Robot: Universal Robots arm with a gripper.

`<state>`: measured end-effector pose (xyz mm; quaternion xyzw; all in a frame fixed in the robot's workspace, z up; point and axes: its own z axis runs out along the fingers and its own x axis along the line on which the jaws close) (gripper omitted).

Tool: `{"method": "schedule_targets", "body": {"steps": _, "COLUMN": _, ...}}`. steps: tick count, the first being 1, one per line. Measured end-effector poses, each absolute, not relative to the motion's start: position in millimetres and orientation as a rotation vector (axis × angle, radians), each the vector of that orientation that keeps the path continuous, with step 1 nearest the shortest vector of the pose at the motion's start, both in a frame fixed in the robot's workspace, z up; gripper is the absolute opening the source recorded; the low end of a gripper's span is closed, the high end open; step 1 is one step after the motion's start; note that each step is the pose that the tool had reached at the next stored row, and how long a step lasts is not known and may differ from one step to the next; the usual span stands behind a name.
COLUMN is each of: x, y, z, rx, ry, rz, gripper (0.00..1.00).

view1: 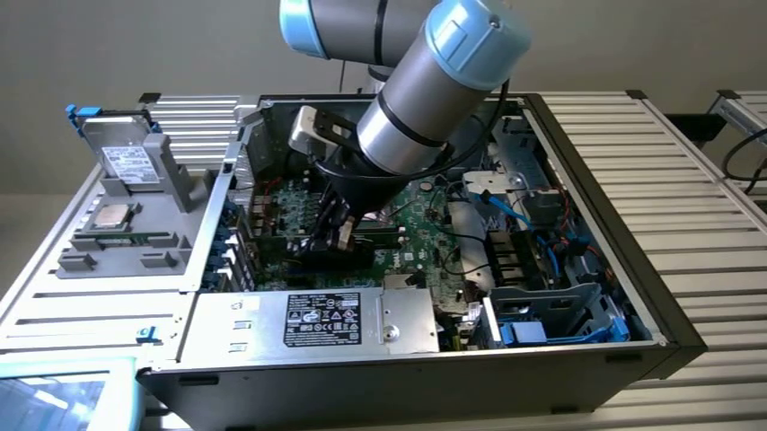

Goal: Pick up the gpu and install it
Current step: 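Insert the gpu into the slot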

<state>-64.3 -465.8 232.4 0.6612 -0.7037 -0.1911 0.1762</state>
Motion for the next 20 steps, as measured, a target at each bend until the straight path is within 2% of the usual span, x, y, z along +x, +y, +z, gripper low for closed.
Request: {"method": "schedule_targets", "body": {"steps": 20, "x": -66.3, "y": -462.4, "z": 231.4, "rx": 1.872, "ry": -1.985, "rz": -0.528, "gripper": 0.28}}
